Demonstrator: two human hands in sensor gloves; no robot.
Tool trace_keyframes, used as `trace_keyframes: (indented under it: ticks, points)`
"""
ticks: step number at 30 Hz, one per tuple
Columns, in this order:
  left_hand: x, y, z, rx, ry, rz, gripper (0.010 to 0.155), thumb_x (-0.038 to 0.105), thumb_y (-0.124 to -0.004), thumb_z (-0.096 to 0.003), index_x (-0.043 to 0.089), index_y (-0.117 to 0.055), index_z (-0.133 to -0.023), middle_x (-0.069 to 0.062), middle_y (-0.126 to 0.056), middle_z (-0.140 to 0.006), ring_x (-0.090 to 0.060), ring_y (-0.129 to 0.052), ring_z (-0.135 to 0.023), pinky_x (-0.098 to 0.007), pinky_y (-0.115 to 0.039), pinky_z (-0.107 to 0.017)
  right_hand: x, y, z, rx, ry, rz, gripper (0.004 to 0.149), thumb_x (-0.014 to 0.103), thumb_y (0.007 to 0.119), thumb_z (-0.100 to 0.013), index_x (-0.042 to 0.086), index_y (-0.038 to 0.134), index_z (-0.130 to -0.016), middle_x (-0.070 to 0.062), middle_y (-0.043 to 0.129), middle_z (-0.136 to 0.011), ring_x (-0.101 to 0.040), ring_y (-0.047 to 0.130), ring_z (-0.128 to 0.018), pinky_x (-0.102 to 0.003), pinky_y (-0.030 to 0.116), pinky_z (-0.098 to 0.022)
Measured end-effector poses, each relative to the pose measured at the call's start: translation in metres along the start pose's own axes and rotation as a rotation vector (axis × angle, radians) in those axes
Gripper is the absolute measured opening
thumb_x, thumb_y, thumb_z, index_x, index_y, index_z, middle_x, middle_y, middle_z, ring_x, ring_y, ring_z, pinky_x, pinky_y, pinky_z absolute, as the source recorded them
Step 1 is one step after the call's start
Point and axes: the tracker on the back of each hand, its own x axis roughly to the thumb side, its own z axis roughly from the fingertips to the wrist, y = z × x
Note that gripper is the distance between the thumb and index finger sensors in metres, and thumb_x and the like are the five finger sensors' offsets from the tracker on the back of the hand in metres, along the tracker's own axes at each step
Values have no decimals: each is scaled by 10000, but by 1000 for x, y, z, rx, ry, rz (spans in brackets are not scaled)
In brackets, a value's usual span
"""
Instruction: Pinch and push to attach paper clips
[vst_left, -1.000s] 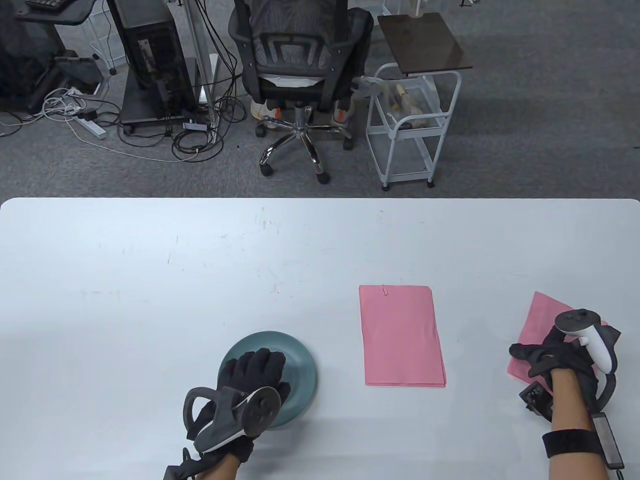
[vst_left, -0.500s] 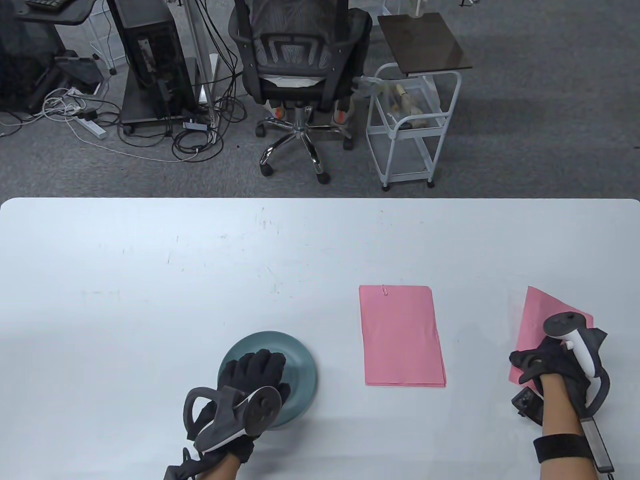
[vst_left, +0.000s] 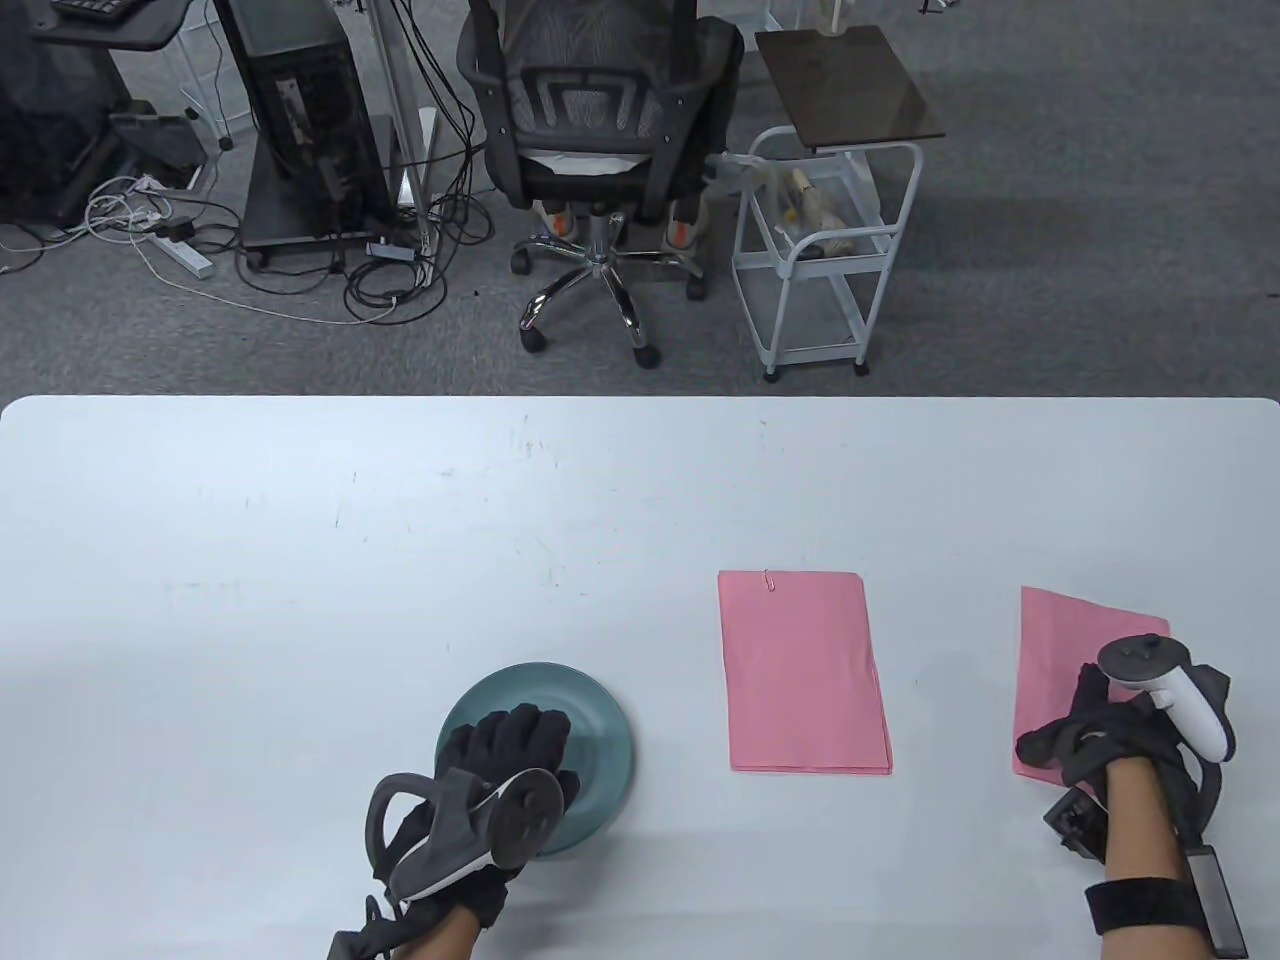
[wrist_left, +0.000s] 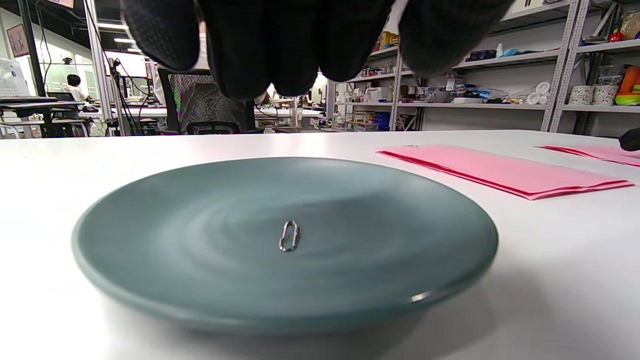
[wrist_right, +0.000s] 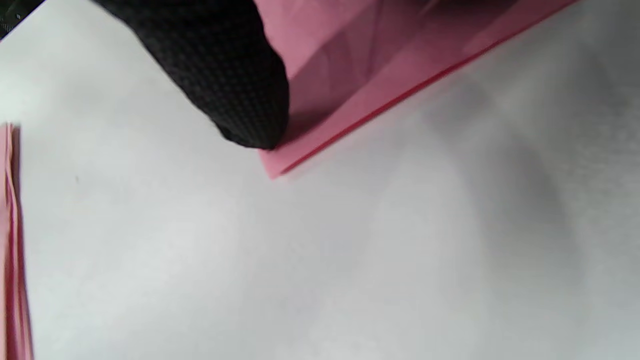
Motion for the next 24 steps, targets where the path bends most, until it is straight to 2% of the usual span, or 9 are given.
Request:
trace_keyframes:
  ticks: [1,7,11,15,20,24]
  points:
    - [0,0,0,0,-1,0,603,486,-730,-595,211,-645,-1125,-116,-722,-1135,-378,-759,-1022,-612,-620,-761,0,2,0,-5,-8,6,1085,392,874,-571,160,-48,-1093,-374,-122,-1035,-620,-37,-928,-693,292,-671]
    - [-1,1,1,10,2,4,599,484,-729,-596,212,-647,-1124,-114,-724,-1135,-379,-759,-1021,-612,-619,-761,-1,8,4,-60,-15,28,1096,415,867,-570,150,-67,-1077,-357,-102,-1057,-599,-23,-947,-686,271,-680]
    - [0,-1,0,10,3,1,602,485,-730,-596,211,-646,-1125,-115,-724,-1134,-380,-759,-1021,-614,-616,-762,1,9,8,-107,24,79,1103,456,870,-560,149,-45,-1092,-401,-18,-1079,-655,71,-959,-771,356,-646]
    - [-1,-1,0,1,6,0,601,483,-730,-596,210,-646,-1125,-117,-723,-1134,-378,-761,-1019,-612,-618,-762,7,9,13,-178,27,128,1085,432,880,-555,151,-15,-1101,-388,131,-1118,-634,229,-994,-678,501,-676]
    - [-1,-1,1,10,6,6,602,483,-730,-596,209,-645,-1125,-116,-724,-1134,-381,-763,-1017,-612,-617,-762,12,16,20,-269,16,133,1054,395,884,-559,140,24,-1114,-352,243,-1138,-587,335,-1012,-627,577,-668]
    - [0,-2,1,3,-1,1,602,483,-729,-596,208,-645,-1125,-116,-726,-1133,-378,-764,-1017,-612,-618,-761,17,17,24,-429,18,200,959,311,900,-545,144,168,-1143,-266,483,-1124,-492,570,-993,-541,706,-609]
